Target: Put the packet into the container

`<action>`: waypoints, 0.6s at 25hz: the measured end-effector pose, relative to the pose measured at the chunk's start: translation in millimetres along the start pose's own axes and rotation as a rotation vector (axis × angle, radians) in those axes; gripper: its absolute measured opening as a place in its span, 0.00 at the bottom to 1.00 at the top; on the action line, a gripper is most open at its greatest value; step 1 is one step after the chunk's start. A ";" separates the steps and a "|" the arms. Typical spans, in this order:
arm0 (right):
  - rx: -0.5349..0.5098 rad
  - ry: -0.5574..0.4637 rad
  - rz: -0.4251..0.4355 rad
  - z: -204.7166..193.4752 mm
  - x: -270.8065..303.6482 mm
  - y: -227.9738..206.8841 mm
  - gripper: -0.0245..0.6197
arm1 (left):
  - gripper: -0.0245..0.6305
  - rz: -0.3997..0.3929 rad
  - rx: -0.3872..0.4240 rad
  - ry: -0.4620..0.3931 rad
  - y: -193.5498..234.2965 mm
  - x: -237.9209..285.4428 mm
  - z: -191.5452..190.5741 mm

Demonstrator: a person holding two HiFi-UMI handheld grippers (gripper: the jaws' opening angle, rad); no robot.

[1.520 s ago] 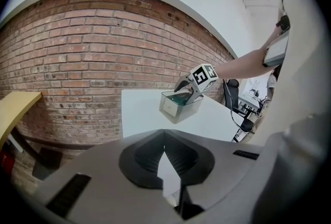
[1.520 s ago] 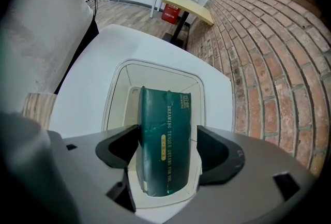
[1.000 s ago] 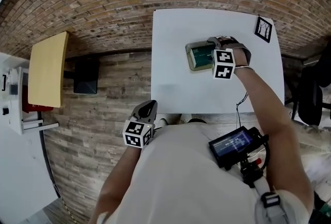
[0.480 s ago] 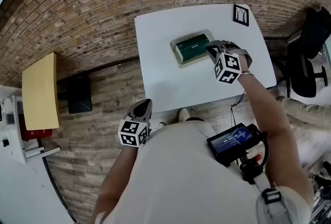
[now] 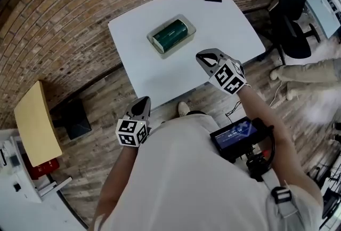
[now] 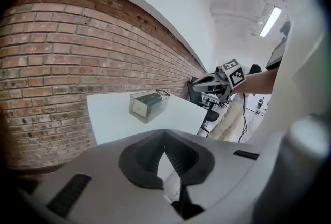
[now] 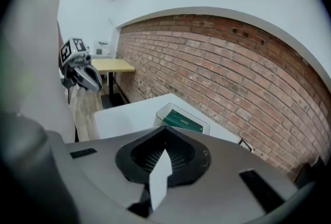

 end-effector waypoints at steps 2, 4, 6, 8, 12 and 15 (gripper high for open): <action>0.105 -0.055 0.004 -3.2 -15.8 15.3 0.05 | 0.05 -0.027 0.017 -0.001 -2.9 1.0 1.5; 0.211 -0.100 0.001 -13.3 -29.5 29.0 0.05 | 0.05 -0.051 0.035 0.000 -6.5 3.1 2.1; 0.309 -0.134 -0.001 -26.8 -39.9 43.0 0.05 | 0.05 -0.072 0.048 0.004 -11.8 5.3 1.7; 0.395 -0.157 -0.004 -41.3 -46.5 57.8 0.05 | 0.05 -0.094 0.058 0.009 -17.1 6.3 1.4; 0.492 -0.166 -0.015 -63.1 -57.4 81.3 0.05 | 0.05 -0.128 0.073 0.009 -27.5 5.9 2.2; 0.518 -0.181 -0.024 -65.9 -62.1 88.2 0.05 | 0.05 -0.137 0.076 0.006 -30.3 3.3 2.0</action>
Point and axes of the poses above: the fingertips, and each gripper's own axes: x forward along the fingers, y to its left, z out of its top, the point moved 2 cm from there along -x, backward along the fingers, and after that the axes turned 12 degrees about x, right-handed, at the moved point
